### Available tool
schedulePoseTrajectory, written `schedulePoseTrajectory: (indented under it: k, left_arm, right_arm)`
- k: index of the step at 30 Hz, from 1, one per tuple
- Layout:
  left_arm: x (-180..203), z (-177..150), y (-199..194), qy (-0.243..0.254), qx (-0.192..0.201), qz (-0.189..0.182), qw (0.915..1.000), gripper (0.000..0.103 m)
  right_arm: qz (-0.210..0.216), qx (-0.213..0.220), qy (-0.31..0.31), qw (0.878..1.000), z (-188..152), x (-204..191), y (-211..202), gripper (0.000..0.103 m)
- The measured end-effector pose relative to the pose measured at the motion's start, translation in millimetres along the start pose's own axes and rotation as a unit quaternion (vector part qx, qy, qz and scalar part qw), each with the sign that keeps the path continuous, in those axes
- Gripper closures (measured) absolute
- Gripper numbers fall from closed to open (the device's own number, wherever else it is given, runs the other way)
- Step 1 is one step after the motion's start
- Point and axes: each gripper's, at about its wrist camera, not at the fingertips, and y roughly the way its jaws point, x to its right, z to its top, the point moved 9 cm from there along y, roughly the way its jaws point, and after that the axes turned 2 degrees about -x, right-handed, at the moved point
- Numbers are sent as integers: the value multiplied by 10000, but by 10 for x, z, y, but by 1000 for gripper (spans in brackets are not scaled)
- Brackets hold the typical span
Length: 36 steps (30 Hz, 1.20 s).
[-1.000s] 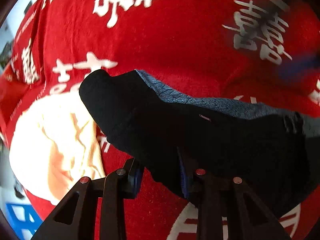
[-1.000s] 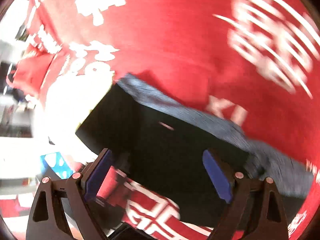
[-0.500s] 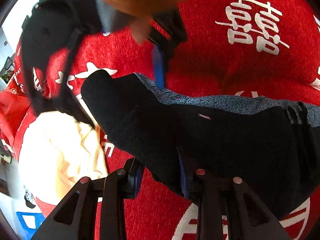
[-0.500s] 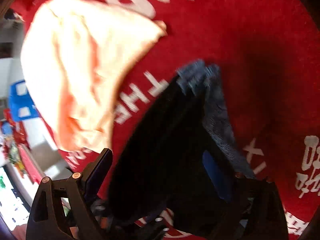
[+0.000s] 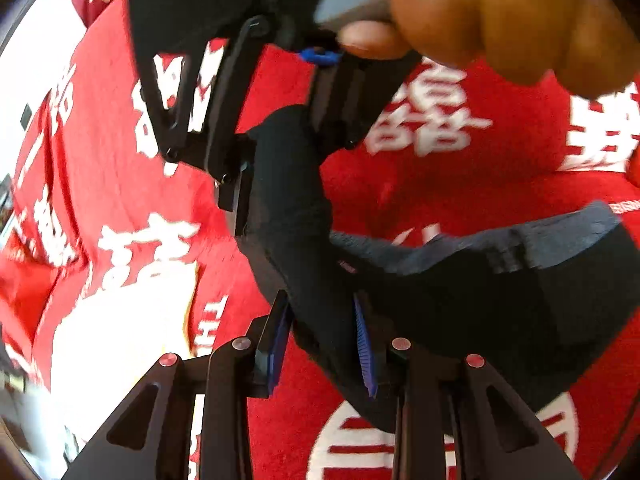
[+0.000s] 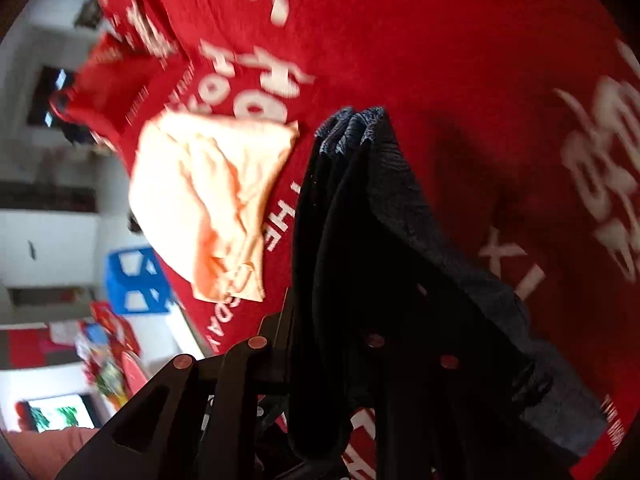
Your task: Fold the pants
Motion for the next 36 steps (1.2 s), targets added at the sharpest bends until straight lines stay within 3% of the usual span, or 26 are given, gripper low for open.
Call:
schedulePoseTrajectory:
  k: [6, 13, 16, 21, 27, 34, 36]
  left_arm:
    - [604, 271, -414, 325, 141, -627, 9974, 71]
    - [1647, 348, -779, 786, -8, -1426, 9867, 71]
    - [2013, 297, -784, 1054, -90, -1576, 9818, 71]
    - [2597, 142, -715, 1498, -306, -1710, 9733, 71]
    - [3058, -63, -566, 1870, -614, -1755, 9646, 71]
    - [3223, -243, -376, 1998, -947, -1703, 9603, 71]
    - [3227, -251, -360, 2030, -1003, -1702, 9590, 59]
  right_arm:
    - [455, 772, 430, 9950, -455, 504, -756, 86]
    - [722, 1637, 1072, 9780, -1467, 1347, -1444, 86]
    - [858, 1844, 1311, 9703, -1838, 1635, -1566, 86]
    - [1036, 2066, 1841, 9554, -2395, 2201, -1526, 86]
    - [1152, 2149, 2308, 9420, -2807, 2741, -1341, 86]
    - [1057, 1978, 2597, 9393, -2967, 3104, -1006, 80]
    - [1005, 1974, 2660, 9382, -3015, 3156, -969, 79]
